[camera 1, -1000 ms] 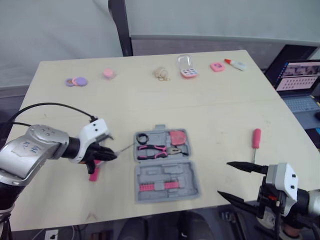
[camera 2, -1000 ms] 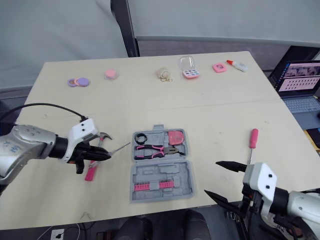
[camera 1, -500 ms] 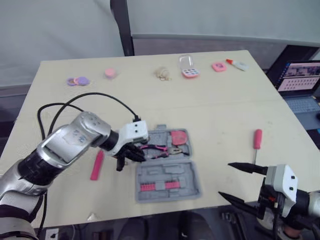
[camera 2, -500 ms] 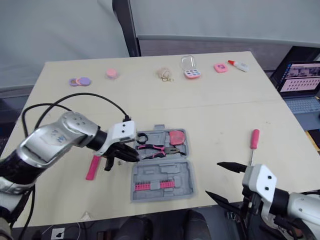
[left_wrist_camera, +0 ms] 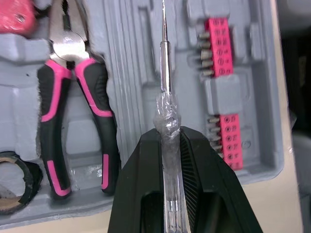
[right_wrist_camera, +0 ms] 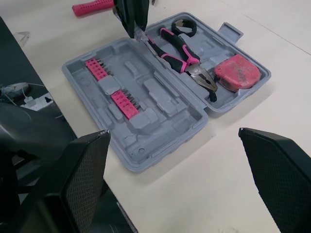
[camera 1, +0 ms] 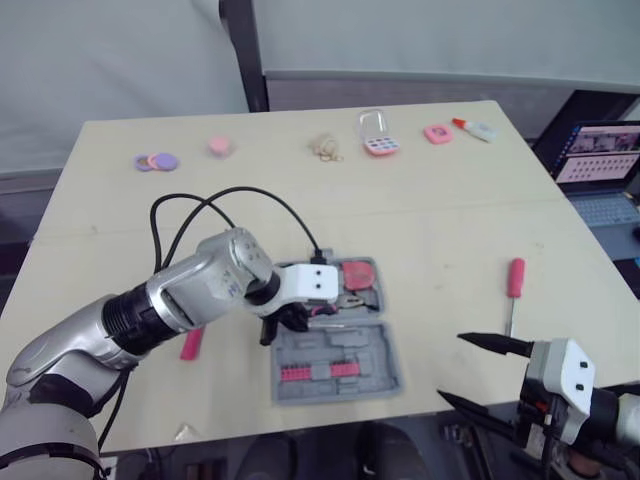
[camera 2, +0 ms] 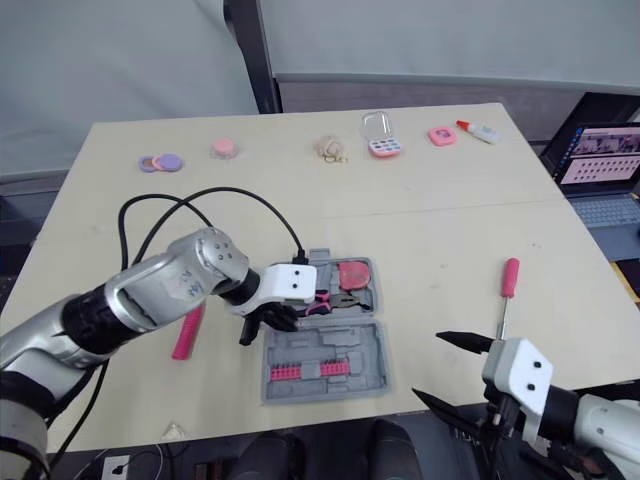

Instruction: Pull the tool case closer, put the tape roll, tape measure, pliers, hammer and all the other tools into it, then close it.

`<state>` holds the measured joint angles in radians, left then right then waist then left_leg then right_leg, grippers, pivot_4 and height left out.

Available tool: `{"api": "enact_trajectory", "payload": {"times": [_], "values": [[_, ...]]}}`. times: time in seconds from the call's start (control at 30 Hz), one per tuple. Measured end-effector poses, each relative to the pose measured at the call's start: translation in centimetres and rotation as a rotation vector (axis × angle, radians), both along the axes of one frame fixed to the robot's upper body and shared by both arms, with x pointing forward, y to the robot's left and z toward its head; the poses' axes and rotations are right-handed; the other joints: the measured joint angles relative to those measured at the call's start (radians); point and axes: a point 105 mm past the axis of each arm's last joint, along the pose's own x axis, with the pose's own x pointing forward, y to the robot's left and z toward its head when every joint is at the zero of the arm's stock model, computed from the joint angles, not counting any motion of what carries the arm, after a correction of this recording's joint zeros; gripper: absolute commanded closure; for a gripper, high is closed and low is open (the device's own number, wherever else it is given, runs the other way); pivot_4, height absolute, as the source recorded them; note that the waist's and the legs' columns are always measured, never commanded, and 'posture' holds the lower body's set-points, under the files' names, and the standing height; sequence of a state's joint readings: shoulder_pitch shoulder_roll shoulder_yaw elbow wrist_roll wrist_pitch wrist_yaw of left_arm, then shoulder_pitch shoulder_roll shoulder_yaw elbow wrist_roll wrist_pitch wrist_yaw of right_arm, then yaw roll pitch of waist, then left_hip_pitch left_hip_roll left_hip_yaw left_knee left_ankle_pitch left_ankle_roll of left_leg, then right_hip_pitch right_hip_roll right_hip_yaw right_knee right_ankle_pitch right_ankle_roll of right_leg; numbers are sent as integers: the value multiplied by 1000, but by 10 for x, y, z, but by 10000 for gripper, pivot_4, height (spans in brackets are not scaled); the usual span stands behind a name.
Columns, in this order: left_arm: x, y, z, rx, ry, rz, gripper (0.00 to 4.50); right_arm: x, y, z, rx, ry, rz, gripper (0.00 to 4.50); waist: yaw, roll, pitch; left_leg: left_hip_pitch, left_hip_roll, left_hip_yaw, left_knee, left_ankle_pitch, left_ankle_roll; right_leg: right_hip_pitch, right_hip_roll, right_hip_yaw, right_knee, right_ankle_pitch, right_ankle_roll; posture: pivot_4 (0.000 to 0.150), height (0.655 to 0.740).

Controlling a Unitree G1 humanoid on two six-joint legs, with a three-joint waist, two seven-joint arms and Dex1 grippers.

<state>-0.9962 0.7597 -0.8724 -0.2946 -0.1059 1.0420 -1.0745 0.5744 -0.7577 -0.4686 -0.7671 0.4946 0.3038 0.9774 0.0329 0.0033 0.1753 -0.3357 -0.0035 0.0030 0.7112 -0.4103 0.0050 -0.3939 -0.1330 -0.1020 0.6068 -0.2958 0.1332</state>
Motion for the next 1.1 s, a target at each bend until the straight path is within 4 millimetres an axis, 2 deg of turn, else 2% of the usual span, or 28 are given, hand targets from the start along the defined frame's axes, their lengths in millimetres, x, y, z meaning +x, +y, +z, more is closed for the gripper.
{"api": "enact_trajectory", "payload": {"times": [0.17, 0.6, 1.1], "values": [[7, -2, -7, 43, -40, -26, 44790, 0, 0, 0, -2, -4, 0, 0, 3, 0, 0, 0, 0, 0, 0, 0, 0, 0, 0, 0, 0, 0, 0, 1500, 7400], [2, -26, -9, 22, 16, 17, 44790, 1, 0, 1, -4, -9, 2, 0, 19, 0, 0, -1, 0, 0, 4, -1, 1, 0, 0, 0, 2, 0, 0, 1500, 7400], [5, -31, -14, 42, 37, 107, 44790, -2, 3, 1, -3, -6, 3, 0, 19, 0, 0, -1, 0, 0, 4, -1, 2, 0, 0, 0, 2, 0, 0, 1500, 7400]]}}
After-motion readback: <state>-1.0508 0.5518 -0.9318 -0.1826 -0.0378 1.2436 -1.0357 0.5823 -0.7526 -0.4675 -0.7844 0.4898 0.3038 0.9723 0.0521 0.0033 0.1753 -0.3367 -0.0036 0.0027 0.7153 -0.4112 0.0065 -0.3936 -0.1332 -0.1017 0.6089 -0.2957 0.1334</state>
